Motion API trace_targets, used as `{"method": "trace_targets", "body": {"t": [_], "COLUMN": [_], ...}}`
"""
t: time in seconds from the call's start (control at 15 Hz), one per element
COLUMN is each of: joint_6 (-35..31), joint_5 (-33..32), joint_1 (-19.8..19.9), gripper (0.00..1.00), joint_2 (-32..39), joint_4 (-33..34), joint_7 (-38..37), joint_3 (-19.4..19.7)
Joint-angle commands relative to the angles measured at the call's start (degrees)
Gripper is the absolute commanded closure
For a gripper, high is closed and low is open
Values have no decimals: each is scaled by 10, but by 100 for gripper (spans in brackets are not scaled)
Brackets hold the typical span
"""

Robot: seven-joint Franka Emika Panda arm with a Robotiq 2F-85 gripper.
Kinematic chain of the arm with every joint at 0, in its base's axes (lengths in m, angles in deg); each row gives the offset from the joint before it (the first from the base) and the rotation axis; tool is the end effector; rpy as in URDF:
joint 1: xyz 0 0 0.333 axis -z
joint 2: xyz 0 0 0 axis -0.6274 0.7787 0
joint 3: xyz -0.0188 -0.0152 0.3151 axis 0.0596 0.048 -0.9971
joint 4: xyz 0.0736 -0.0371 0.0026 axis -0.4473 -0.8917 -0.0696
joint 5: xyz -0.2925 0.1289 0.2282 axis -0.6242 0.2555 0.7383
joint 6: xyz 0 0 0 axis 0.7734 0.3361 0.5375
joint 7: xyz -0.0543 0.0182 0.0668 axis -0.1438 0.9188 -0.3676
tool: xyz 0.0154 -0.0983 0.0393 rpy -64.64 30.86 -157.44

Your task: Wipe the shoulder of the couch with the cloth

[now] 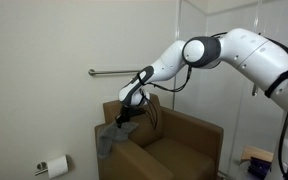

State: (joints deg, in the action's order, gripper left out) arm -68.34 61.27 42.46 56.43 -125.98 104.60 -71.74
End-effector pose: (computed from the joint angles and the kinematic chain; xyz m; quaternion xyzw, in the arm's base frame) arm 0.7358 0.0086 0.1606 -0.9820 -0.0321 -0.1637 0.0886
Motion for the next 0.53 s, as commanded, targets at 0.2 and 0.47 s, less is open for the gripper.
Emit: {"method": "trace_targets", "body": {"t": [0.2, 0.47], "joint_6": [-32, 23], "joint_5": [12, 18], "joint_1": [83, 81], "gripper": [96, 96], "joint_2": [-199, -311], "joint_4": [-194, -304], "joint_7": [50, 33], "joint_3": [-104, -107]}}
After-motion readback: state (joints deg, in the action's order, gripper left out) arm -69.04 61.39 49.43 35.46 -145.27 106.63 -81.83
